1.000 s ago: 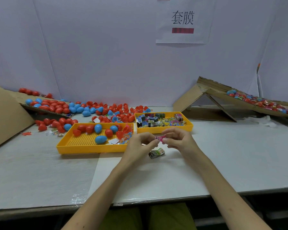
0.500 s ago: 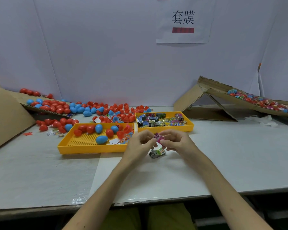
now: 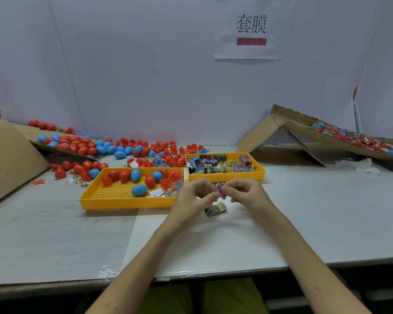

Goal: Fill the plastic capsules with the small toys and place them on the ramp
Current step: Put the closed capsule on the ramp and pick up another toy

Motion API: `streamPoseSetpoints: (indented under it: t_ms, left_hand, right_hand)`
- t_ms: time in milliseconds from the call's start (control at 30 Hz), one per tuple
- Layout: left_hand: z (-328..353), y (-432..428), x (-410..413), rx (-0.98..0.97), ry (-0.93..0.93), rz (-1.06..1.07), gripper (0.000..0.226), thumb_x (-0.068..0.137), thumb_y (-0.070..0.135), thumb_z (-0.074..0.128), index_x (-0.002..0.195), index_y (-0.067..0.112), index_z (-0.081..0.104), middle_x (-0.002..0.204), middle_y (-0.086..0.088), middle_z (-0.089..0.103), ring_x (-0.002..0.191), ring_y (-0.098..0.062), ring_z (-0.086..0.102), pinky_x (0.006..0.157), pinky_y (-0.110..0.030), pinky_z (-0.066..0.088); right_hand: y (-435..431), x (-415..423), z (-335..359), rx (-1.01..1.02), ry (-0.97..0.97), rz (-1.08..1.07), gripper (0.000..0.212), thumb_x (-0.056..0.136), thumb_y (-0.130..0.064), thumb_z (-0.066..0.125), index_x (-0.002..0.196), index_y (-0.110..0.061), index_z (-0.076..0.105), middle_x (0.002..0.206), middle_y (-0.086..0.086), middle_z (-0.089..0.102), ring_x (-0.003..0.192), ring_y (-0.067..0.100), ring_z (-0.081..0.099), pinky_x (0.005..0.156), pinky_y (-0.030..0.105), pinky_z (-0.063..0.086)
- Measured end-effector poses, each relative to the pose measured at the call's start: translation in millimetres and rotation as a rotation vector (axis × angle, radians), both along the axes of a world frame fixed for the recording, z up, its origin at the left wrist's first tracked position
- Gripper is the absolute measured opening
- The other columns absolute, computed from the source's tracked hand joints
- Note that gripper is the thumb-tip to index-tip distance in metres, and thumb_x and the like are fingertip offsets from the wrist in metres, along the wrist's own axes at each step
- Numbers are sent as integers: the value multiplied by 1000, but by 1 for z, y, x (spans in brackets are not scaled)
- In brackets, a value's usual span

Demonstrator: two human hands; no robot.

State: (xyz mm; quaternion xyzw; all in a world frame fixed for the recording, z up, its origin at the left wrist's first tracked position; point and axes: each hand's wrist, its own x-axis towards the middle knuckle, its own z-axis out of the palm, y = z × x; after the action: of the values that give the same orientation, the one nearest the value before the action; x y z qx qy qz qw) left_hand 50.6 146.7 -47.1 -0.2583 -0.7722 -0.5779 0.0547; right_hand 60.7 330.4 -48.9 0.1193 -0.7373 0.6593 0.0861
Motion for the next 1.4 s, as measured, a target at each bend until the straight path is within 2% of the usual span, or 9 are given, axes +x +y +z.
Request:
streamPoseSetpoints:
  t_ms: [167,300,433,567,667,767,1100,1233,1400]
  left_hand:
    - [0,0,-1,12,8,53,11,90,13,73,86,4,67,76,-8,71,64,-8,64,60,-17,48]
    - [-3,0,-2,-23,56,174,12,88,8,70,79,10,63,74,-10,69,71,-26,66,62,-34,55]
    - [-5,0,-2,-57,107,182,10,89,6,65,81,10,61,73,-11,67,68,-28,65,63,-46,56]
    - [-4,0,0,-35,117,116,10,95,4,63,88,9,57,69,-8,67,58,-16,64,57,-39,59]
    - [-5,1,1,-81,138,107,12,93,1,65,88,8,58,66,-5,69,56,-12,66,57,-35,60]
    - [-5,1,1,-88,152,119,12,92,0,65,89,9,58,64,-3,69,53,-8,65,56,-32,59]
    - [-3,1,0,21,64,123,18,94,0,61,90,17,55,61,0,67,53,-12,65,50,-23,51]
    - [-3,1,1,43,68,138,19,95,0,57,91,18,56,63,-1,69,53,-10,65,48,-18,47]
    - [-5,0,-1,30,126,130,17,95,0,58,94,17,57,63,-5,68,54,-15,63,50,-29,53]
  right_hand:
    - [1,-1,0,-46,20,-12,9,71,-35,77,75,-27,79,78,-3,74,74,4,66,64,18,52]
    - [0,1,-2,-18,1,108,6,79,-29,80,81,-23,78,85,-1,74,80,8,66,68,21,51]
    - [-3,2,-6,41,-91,236,12,80,-29,79,86,-19,78,87,0,69,83,12,63,76,29,52]
    - [-4,1,-4,-1,-84,198,14,79,-28,79,88,-18,79,90,2,69,88,18,66,77,32,54]
    - [-1,0,-1,-35,-20,104,10,76,-27,77,82,-19,79,87,-5,67,81,11,62,68,23,51]
    - [0,1,-2,-32,-29,104,10,73,-28,75,79,-21,79,84,-11,66,79,6,62,68,22,51]
    - [-2,3,4,-136,-118,175,5,81,-18,74,79,-17,79,74,-1,66,73,7,60,66,20,49]
    - [-2,4,4,-140,-150,221,9,82,-21,74,86,-15,80,79,2,66,68,12,55,64,21,49]
    - [-5,6,4,-120,-207,263,18,83,-26,69,92,-14,79,82,3,66,67,10,55,66,21,50]
